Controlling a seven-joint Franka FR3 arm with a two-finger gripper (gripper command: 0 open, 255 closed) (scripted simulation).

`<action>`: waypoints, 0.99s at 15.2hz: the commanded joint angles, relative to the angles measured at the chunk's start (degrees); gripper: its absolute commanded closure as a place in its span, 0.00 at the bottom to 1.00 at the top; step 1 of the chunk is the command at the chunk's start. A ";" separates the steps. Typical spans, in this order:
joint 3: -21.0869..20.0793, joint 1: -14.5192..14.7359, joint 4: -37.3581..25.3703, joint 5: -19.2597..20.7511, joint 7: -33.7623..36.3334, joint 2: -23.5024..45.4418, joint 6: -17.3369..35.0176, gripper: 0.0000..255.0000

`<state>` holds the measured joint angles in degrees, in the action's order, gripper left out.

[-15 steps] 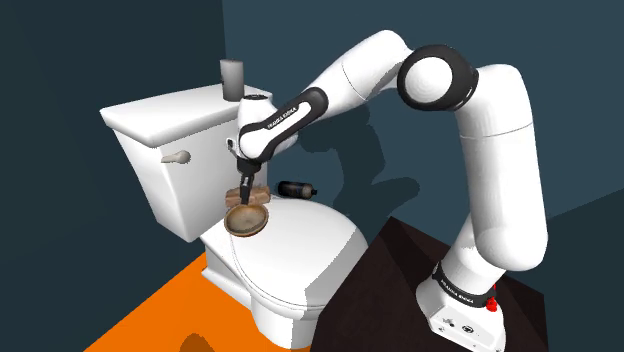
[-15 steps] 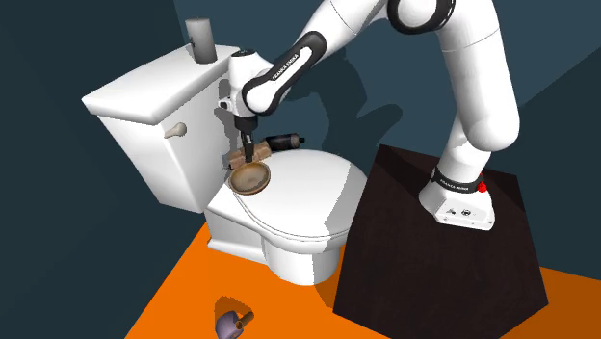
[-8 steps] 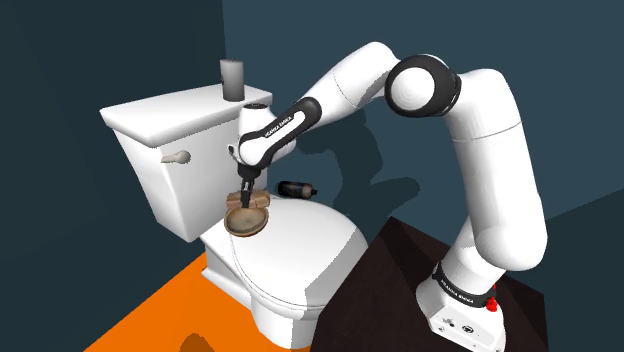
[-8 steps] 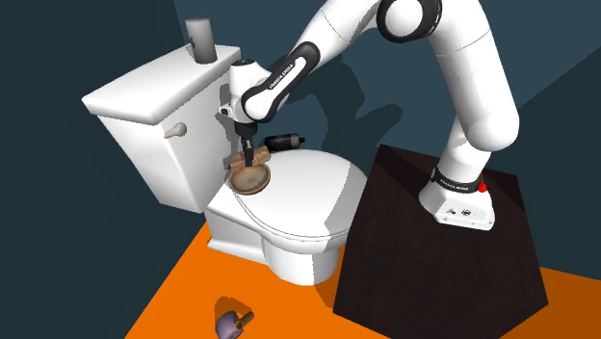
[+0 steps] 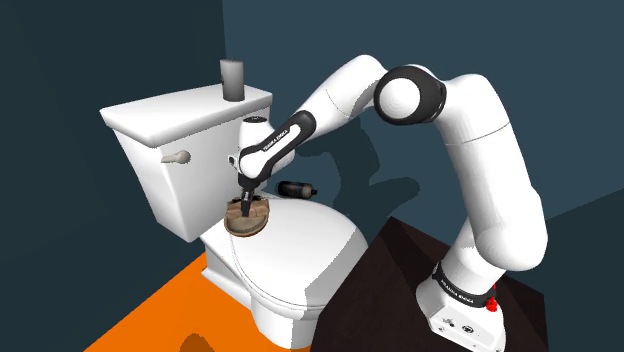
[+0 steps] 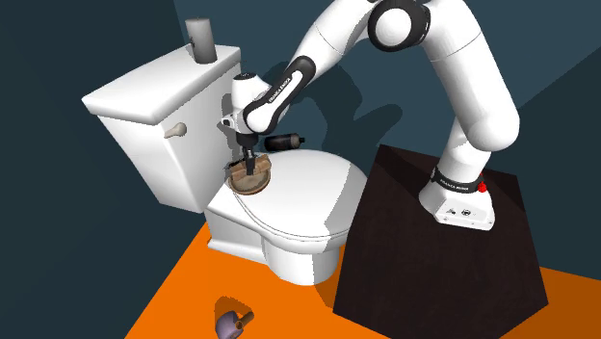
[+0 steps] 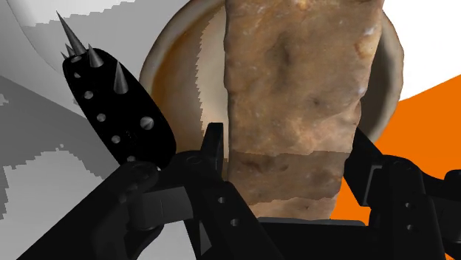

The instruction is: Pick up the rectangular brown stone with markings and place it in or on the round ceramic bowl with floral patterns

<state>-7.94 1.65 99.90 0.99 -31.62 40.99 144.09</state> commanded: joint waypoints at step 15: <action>-0.27 -0.45 0.93 -0.28 -0.21 -2.92 -1.93 0.00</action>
<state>-8.11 1.46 100.48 0.83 -31.67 39.21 142.95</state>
